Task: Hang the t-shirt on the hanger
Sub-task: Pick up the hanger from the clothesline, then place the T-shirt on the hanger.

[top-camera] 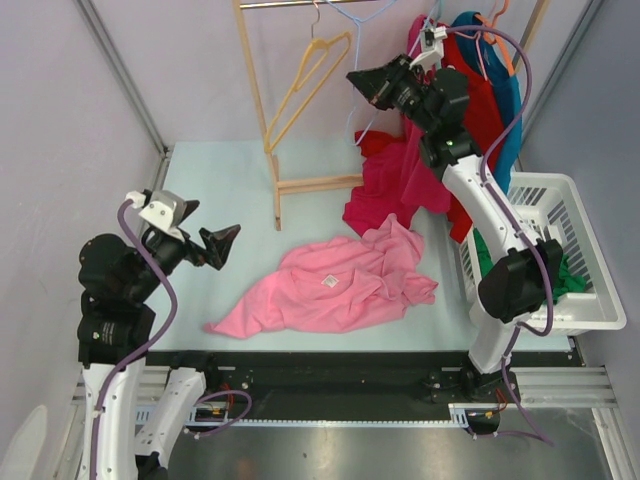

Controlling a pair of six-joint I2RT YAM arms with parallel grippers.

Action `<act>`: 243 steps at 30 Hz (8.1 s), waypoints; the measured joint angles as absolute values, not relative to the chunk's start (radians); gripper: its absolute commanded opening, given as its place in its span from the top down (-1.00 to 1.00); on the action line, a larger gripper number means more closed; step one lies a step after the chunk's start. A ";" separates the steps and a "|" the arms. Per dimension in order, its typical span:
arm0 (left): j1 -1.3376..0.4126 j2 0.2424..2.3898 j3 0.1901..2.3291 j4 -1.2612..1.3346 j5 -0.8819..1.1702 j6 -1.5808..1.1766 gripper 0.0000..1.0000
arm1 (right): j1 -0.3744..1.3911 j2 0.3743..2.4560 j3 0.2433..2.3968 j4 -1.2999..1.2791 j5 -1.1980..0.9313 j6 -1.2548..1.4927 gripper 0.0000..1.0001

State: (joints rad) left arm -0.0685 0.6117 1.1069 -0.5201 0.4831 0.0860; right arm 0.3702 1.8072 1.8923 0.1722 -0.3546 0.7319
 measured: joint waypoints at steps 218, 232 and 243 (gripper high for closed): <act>-0.466 0.834 0.882 -0.707 0.554 0.569 -0.14 | 0.432 1.539 1.439 -1.071 -0.799 -0.740 1.00; -0.462 1.112 0.819 -0.596 0.523 0.764 -0.01 | 0.390 1.582 1.399 -1.109 -0.770 -0.845 1.00; -0.462 1.303 0.801 -0.496 0.451 0.929 -0.01 | 0.410 1.620 1.363 -0.974 -0.763 -0.774 1.00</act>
State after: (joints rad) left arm -0.4622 1.3029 0.8009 -0.4961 0.4507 0.9295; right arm 0.4103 1.6199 1.3632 -0.9741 -0.7631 -0.7738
